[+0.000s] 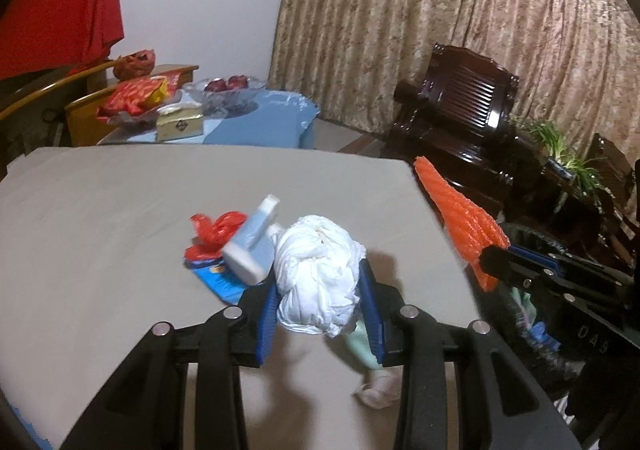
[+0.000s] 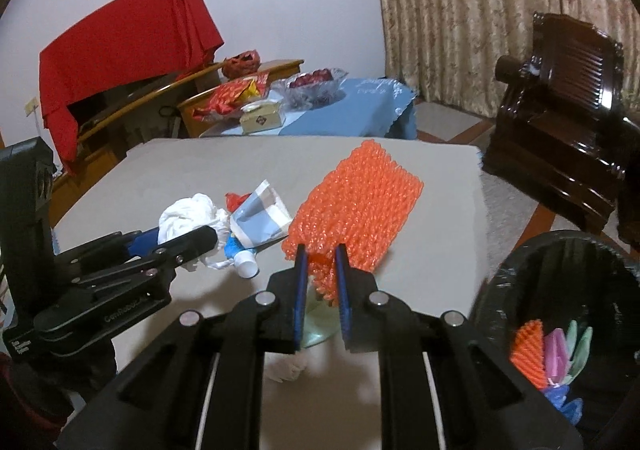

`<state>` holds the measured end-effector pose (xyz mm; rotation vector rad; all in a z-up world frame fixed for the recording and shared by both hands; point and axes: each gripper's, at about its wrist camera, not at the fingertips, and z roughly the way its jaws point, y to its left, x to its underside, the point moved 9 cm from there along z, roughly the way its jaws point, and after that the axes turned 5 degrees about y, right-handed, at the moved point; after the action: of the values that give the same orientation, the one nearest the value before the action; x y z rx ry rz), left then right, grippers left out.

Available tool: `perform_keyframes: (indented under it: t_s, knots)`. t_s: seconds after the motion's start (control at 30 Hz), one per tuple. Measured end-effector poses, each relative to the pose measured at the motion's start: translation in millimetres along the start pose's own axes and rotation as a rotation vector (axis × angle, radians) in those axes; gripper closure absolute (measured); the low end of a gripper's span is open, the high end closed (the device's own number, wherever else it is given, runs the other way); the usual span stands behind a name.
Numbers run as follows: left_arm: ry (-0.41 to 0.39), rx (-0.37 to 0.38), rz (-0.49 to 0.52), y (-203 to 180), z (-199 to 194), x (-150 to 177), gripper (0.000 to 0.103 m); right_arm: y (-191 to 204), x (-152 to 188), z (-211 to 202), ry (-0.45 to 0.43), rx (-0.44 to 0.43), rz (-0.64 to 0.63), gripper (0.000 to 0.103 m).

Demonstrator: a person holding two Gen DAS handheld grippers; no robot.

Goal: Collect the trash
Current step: 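Carry the white tissue and orange scrubber over the bin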

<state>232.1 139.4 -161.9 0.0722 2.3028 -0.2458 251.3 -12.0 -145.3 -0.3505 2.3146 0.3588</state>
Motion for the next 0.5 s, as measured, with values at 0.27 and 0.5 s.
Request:
perform_keyframes:
  t_s: [0.27,0.5]
  knots:
    - [-0.029,0.056,0.031,-44.8,-6.0,-12.9,0.066,-36.9,0.6,-41.4,-0.053,0.057,0.032,0.090]
    - [-0.033,0.114,0.078,-94.9,-0.8,-16.5,0.066,-84.3,12.6,-74.1,-0.077,0.131,0.078,0.090]
